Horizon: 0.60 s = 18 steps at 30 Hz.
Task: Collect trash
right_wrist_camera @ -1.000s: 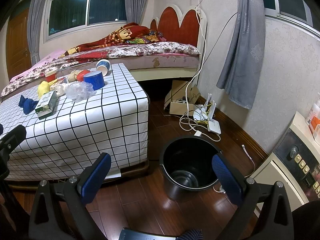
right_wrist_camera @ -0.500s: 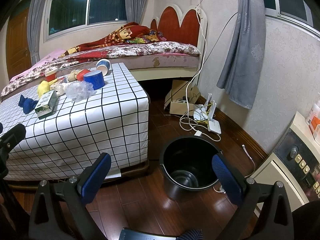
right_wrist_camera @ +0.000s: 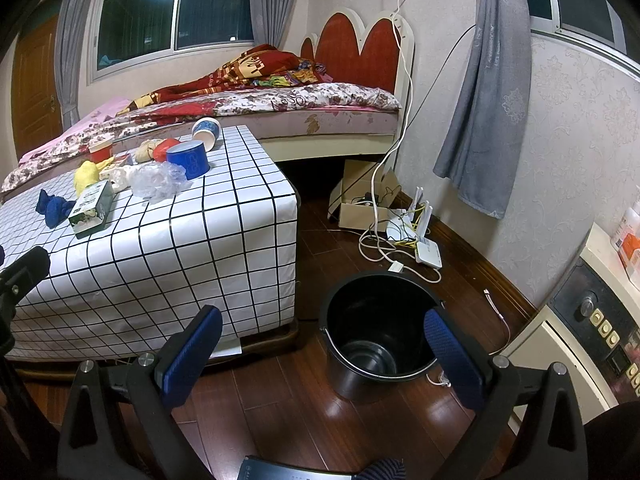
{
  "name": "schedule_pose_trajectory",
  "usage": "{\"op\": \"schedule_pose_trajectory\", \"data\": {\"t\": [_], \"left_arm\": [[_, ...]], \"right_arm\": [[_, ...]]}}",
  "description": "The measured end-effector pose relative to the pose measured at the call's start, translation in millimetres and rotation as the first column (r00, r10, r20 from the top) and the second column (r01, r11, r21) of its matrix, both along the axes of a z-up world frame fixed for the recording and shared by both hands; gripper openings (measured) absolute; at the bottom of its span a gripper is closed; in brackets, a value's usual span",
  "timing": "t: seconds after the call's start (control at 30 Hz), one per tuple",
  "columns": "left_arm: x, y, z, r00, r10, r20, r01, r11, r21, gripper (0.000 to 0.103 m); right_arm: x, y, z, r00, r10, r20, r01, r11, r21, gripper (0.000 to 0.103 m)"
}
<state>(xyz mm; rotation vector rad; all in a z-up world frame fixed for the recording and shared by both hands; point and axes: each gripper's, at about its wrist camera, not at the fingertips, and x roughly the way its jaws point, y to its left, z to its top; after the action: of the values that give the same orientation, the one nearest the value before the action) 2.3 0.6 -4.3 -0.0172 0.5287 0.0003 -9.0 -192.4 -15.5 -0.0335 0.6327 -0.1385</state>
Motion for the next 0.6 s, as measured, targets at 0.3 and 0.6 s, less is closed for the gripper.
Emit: {"op": "schedule_pose_trajectory", "data": {"t": [0.3,0.6], "left_arm": [[-0.1,0.4,-0.5,1.000,0.001,-0.002,-0.001,1.000,0.000,0.103],[-0.9,2.0,-1.3,1.000,0.002,-0.004,-0.002,1.000,0.000,0.103]], "right_arm": [[1.7,-1.5,-1.9,1.000,-0.005,0.001,0.005,1.000,0.002,0.102],[2.1,-1.8,-1.6,1.000,-0.005,0.002,0.005,1.000,0.002,0.102]]}}
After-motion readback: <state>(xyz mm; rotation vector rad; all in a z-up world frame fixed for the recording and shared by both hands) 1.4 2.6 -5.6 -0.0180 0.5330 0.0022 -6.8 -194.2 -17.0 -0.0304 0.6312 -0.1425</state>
